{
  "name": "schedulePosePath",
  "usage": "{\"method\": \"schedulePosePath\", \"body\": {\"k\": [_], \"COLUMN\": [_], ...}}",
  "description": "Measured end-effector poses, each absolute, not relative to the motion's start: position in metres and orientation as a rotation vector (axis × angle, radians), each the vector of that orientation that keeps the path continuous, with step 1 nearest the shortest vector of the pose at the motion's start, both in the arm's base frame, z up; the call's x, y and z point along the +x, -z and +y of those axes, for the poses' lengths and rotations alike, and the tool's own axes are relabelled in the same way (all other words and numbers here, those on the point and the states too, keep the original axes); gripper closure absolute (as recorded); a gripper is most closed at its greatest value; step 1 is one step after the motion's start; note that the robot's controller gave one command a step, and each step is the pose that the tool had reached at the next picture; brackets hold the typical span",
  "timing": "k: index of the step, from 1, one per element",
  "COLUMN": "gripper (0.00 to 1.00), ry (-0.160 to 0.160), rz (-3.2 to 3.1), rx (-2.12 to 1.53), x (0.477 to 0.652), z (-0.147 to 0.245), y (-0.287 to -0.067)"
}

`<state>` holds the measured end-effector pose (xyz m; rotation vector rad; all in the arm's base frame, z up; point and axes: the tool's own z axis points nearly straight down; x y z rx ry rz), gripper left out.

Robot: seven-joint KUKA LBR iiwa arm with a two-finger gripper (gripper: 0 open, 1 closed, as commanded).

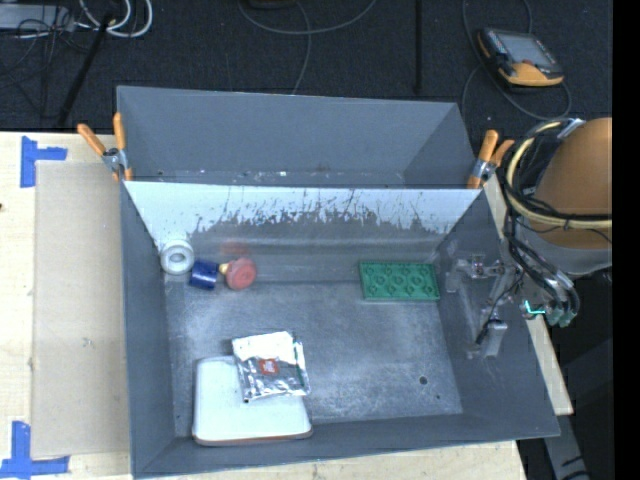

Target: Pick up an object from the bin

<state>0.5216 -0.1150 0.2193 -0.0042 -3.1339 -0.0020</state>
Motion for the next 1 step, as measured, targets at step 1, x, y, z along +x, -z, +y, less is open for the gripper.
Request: {"method": "schedulePosePath", "body": {"k": [1], "gripper": [0.00], "ry": [0.002], "rz": [-3.134], "rx": [0.203], "x": [0.5106], "z": [-0.0936], "y": [-0.2245]}}
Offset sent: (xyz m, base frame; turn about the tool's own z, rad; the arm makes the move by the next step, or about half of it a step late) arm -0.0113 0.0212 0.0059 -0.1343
